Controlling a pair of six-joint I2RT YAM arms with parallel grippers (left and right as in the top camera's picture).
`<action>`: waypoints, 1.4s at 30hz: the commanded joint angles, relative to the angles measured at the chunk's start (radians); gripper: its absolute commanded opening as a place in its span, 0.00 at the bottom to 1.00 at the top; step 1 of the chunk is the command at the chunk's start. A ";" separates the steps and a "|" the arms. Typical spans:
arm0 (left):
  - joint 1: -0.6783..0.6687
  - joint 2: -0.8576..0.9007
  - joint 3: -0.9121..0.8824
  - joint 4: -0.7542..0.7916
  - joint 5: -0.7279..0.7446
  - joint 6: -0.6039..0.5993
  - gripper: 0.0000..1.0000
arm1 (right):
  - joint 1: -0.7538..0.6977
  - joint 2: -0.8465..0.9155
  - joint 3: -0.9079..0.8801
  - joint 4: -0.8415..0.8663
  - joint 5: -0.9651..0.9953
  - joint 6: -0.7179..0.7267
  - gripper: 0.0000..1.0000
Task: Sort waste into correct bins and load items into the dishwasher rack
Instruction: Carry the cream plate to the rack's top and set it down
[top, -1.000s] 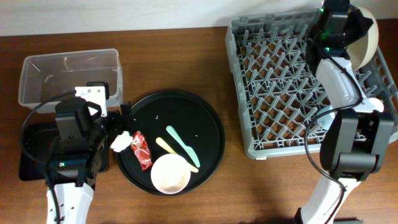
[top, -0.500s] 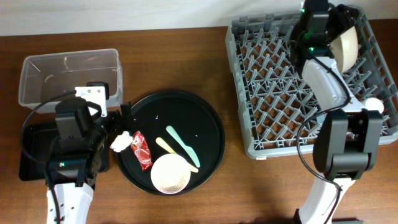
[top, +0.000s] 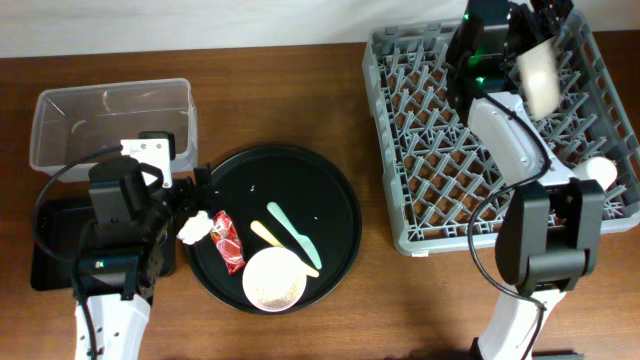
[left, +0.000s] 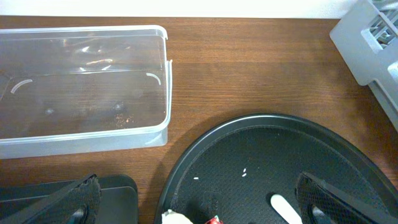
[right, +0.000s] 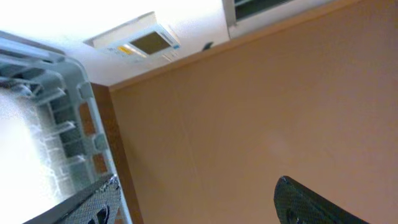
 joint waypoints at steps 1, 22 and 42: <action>0.002 -0.001 0.022 0.002 -0.008 0.015 0.99 | 0.027 -0.052 0.012 -0.003 0.078 0.005 0.83; 0.002 -0.001 0.022 0.002 -0.008 0.016 0.99 | 0.534 -0.300 0.105 -0.001 0.241 0.223 0.99; 0.002 -0.001 0.022 0.002 -0.008 0.016 0.99 | 0.898 -0.532 0.143 0.055 0.302 0.298 0.98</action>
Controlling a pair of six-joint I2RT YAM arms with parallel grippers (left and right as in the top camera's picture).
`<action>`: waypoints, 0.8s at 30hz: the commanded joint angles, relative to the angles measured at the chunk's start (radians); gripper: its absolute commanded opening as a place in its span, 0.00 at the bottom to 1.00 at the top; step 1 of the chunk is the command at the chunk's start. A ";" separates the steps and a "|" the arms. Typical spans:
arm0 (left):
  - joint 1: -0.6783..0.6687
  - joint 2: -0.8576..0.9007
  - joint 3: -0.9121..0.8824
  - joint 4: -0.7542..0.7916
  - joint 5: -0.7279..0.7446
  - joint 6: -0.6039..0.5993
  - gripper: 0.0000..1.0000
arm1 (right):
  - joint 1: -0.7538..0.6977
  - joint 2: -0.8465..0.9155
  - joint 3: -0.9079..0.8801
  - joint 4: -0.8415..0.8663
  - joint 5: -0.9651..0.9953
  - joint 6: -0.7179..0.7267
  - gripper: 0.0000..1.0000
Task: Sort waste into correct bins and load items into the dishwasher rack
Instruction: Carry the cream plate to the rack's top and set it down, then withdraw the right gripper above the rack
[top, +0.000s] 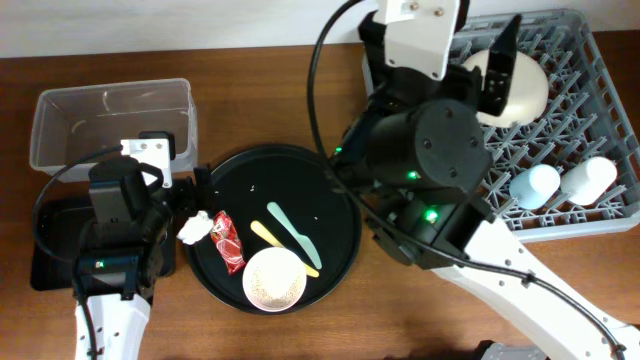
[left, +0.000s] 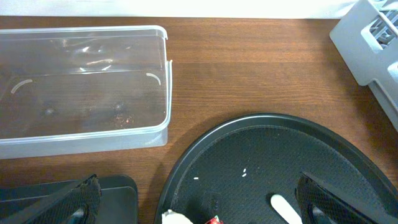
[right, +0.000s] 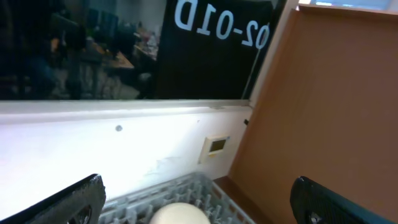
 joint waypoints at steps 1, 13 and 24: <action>0.002 -0.001 0.021 0.002 -0.008 0.015 0.99 | 0.084 -0.036 0.011 0.009 -0.099 -0.008 0.98; 0.002 -0.001 0.021 0.002 -0.008 0.015 0.99 | 0.173 -0.157 0.011 -0.687 -0.793 0.363 0.98; 0.002 -0.001 0.021 0.002 -0.008 0.015 0.99 | -0.180 -0.141 0.001 -1.404 -1.144 1.152 0.76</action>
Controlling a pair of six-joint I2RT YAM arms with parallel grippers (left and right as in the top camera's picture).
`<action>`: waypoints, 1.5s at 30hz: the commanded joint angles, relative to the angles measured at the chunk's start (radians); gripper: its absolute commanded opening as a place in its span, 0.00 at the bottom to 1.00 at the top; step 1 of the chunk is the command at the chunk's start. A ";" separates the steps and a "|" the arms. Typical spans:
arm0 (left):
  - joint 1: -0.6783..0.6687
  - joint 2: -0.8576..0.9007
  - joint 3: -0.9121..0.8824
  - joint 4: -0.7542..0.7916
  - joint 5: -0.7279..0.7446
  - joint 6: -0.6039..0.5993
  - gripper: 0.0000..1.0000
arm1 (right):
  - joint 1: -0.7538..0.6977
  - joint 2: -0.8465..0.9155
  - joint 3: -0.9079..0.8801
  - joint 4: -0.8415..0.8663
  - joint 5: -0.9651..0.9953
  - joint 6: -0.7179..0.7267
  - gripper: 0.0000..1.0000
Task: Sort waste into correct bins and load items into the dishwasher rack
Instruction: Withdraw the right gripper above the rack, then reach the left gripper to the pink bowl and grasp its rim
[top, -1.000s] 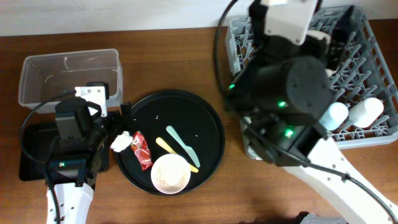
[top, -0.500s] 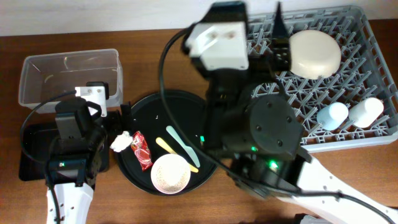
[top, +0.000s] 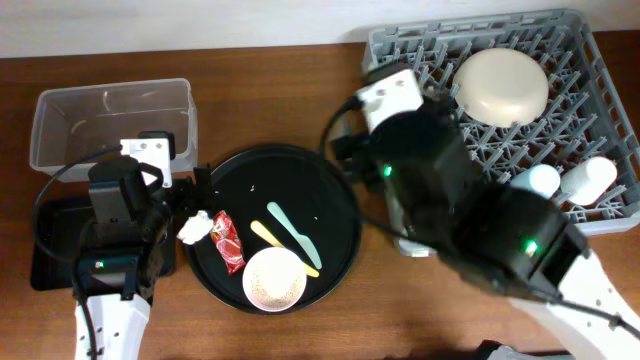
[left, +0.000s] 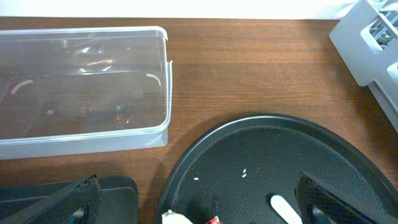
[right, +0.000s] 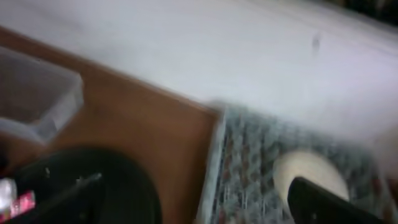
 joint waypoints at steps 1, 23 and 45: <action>0.002 -0.001 0.020 0.001 -0.008 0.015 0.99 | -0.142 0.055 -0.019 -0.131 -0.329 0.247 0.63; 0.002 -0.001 0.020 0.001 -0.007 0.015 0.99 | -0.237 0.527 -0.090 0.000 -0.799 0.142 0.74; -0.139 0.262 0.020 -0.464 0.248 0.015 0.72 | -0.528 0.383 -0.068 -0.008 -0.710 0.152 0.98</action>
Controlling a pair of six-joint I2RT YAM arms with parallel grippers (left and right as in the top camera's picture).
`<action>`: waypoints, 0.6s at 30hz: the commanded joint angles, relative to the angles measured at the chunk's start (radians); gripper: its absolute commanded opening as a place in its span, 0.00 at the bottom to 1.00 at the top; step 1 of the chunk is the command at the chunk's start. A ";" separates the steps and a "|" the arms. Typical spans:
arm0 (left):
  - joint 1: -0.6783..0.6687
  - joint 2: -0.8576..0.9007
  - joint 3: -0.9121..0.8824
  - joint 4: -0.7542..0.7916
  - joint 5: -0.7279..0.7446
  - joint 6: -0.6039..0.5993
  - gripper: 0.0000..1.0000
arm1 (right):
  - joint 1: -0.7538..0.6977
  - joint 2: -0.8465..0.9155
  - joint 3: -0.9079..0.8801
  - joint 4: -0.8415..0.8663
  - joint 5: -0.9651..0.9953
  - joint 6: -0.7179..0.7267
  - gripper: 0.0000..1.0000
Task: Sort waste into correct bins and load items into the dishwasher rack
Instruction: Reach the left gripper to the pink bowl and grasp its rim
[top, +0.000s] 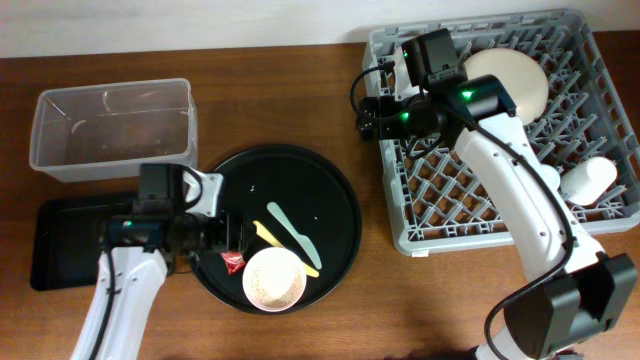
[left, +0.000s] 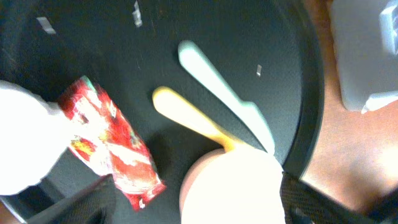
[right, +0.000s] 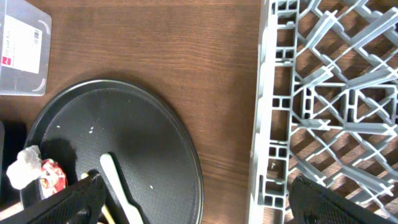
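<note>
A black round tray (top: 330, 205) holds a red wrapper (left: 109, 146), a crumpled white tissue (left: 25, 146), a yellow utensil (left: 186, 118), a mint-green utensil (left: 224, 93) and a pale paper cup (top: 273, 280). My left gripper (left: 193, 208) is open low over the tray. The wrapper lies by its left finger and the cup rim (left: 230, 186) fills the space between the fingers. My right gripper (right: 193, 205) is open above the table strip between the tray and the grey dishwasher rack (top: 400, 235). A beige bowl (top: 505, 80) rests in the rack.
A clear plastic bin (top: 112, 125) stands at the back left, and a flat black bin (top: 60, 250) sits left of the tray. Two white bottles (top: 590, 175) lie at the rack's right side.
My left gripper has moved from beside the tray's left edge to low over the wrapper and cup. My right arm has come down from near the camera to the rack's left edge.
My right gripper was over the rack's far side with the beige bowl at it. Then the bowl lay in the rack and the arm stood high, open. It then hung over the tray's right side, and now at the rack's left edge. The left arm moved only last.
</note>
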 joint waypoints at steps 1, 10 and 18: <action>-0.079 0.065 0.008 -0.077 -0.086 0.006 0.66 | -0.006 -0.008 0.008 0.000 0.009 0.000 0.98; -0.180 0.170 0.007 -0.215 -0.204 -0.050 0.50 | -0.007 -0.008 0.008 -0.001 0.012 0.000 0.98; -0.180 0.195 -0.052 -0.149 -0.260 -0.096 0.54 | -0.007 -0.008 0.008 0.000 0.012 0.000 0.98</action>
